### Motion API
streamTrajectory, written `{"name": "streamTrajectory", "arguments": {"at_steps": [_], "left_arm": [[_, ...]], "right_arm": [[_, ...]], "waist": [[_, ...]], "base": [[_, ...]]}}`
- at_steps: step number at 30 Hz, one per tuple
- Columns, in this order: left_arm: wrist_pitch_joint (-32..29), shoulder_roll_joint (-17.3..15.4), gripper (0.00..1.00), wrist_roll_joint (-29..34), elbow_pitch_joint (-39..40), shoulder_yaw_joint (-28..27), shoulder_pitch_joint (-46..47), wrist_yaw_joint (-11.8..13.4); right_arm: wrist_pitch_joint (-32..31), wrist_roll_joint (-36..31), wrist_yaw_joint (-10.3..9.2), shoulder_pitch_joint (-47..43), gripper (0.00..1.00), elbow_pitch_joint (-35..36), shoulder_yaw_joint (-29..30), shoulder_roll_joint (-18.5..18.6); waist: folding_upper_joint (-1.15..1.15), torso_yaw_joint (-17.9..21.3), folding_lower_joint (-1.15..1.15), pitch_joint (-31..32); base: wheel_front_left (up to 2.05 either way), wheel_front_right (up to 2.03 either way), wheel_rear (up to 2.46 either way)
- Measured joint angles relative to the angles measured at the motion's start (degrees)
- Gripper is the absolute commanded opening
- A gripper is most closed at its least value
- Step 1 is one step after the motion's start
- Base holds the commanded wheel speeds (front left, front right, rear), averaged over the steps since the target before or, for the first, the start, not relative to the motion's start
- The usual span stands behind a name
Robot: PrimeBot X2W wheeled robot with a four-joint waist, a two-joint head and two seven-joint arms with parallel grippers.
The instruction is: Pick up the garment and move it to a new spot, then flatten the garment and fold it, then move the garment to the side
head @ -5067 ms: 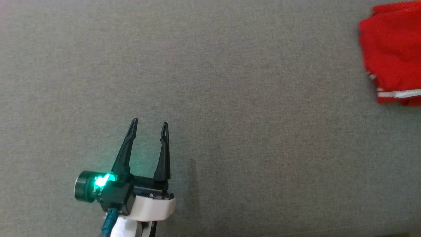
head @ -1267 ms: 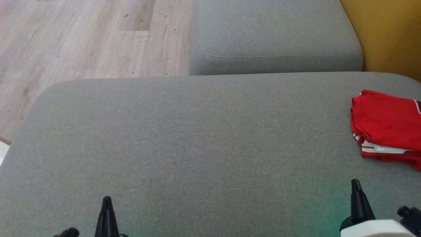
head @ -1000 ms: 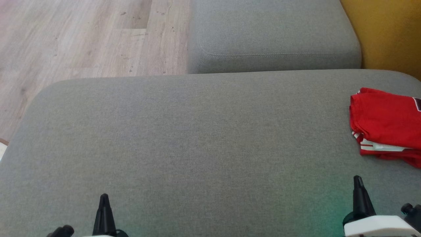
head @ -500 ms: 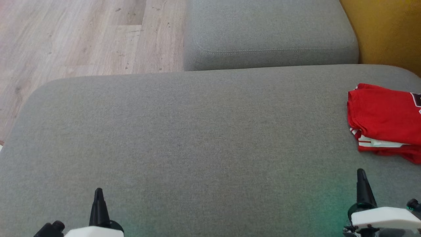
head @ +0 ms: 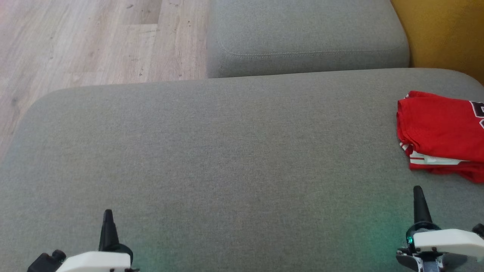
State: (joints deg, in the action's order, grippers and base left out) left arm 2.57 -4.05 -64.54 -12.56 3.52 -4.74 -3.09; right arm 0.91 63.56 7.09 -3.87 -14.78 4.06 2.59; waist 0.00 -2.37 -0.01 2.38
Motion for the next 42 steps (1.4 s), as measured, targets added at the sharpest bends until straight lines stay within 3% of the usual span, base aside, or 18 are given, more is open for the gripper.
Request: {"name": "streamTrajectory", "arguments": {"at_steps": [42], "left_arm": [[-6.83,0.12,0.0,-28.97,-2.9,-5.53,7.47,-4.0]], "right_arm": [[-6.72,28.21,0.0,7.03,0.0,-0.92,3.04,0.01]], "waist": [[0.0,2.37,0.01,-2.57]], "base": [[0.0,0.0,0.0]]}}
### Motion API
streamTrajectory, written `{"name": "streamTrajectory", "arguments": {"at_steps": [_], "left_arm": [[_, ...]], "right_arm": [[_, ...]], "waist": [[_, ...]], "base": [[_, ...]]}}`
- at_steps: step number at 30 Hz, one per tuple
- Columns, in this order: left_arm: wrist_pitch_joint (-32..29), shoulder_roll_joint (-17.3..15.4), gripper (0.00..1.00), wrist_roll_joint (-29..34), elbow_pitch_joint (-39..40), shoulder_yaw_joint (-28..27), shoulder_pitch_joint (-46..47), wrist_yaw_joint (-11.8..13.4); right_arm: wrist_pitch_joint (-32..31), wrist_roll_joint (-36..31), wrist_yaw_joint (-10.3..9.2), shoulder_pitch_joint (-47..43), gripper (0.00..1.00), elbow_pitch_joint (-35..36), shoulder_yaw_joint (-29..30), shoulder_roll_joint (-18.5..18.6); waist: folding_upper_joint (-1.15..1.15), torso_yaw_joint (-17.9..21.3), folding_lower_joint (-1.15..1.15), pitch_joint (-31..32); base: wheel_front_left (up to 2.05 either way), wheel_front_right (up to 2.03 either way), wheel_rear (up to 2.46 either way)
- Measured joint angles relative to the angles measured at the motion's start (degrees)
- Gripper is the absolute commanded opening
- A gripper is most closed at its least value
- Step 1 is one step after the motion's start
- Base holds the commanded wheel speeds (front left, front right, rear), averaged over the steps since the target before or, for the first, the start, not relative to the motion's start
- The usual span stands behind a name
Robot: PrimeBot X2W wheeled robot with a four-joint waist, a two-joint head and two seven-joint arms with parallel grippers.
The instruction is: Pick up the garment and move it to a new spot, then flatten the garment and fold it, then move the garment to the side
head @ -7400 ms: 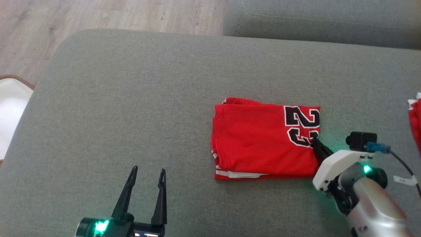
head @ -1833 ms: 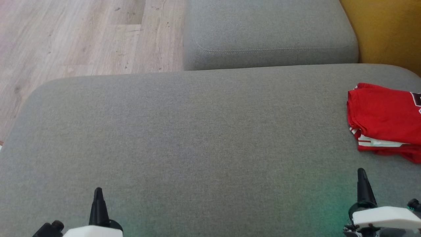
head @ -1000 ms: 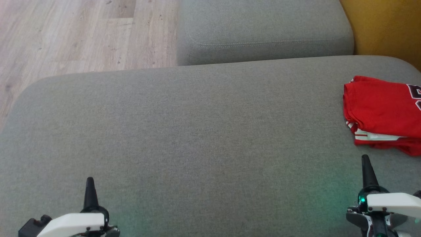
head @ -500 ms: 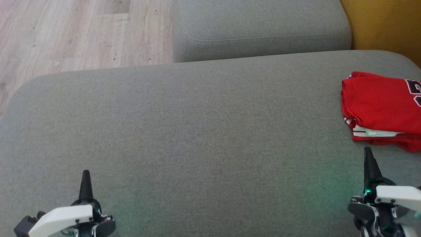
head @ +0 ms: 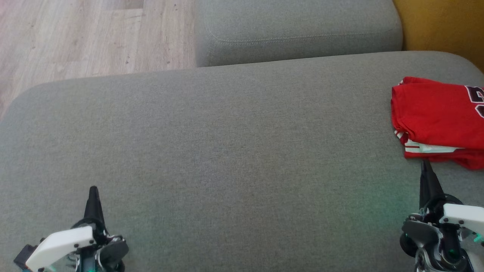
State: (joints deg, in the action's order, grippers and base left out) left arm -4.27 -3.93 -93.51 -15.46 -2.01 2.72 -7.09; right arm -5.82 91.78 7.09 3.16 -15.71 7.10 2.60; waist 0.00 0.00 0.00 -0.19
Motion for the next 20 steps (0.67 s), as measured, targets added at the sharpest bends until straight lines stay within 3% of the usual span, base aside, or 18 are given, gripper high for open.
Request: {"name": "streamTrajectory", "arguments": {"at_steps": [20], "left_arm": [[-0.29,0.15,0.0,-0.35,-0.09,-0.46,0.47,0.0]], "right_arm": [[0.0,0.44,0.0,0.04,0.0,-0.11,0.21,0.0]], "waist": [[0.0,0.0,0.0,0.0]], "base": [[0.0,0.0,0.0]]}}
